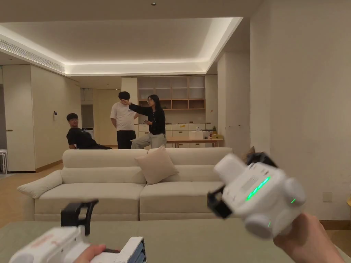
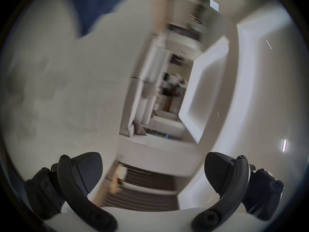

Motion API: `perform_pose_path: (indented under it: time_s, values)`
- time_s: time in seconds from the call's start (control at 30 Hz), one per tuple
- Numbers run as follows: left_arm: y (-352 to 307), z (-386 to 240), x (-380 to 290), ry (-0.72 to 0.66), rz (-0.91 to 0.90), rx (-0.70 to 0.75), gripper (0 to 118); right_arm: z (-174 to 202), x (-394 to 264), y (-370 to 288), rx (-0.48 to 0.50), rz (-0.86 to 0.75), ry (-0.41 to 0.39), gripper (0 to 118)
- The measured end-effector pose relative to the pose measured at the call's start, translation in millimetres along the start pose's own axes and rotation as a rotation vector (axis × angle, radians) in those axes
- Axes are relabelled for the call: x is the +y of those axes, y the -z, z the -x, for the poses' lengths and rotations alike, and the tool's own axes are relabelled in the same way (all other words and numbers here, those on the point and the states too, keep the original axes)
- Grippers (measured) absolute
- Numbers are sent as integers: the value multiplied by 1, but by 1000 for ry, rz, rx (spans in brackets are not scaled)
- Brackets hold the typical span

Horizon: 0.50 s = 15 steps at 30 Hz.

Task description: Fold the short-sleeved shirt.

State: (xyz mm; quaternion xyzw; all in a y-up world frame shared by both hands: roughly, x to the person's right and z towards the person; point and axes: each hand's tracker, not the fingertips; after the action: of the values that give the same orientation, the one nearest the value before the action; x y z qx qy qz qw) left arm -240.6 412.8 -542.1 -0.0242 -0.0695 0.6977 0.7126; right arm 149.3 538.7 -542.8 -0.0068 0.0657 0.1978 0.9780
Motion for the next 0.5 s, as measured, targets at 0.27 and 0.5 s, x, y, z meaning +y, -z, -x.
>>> perform_pose_path:
  time_s: [0.27,0.5]
  values:
    - [-29,-161,-82,1621,-280,94,118,-56,-12,-10,-163,-55,407,118]
    - [-12,-142,-78,1601,-113,230,118,-49,-38,-1,-158,14,489,118]
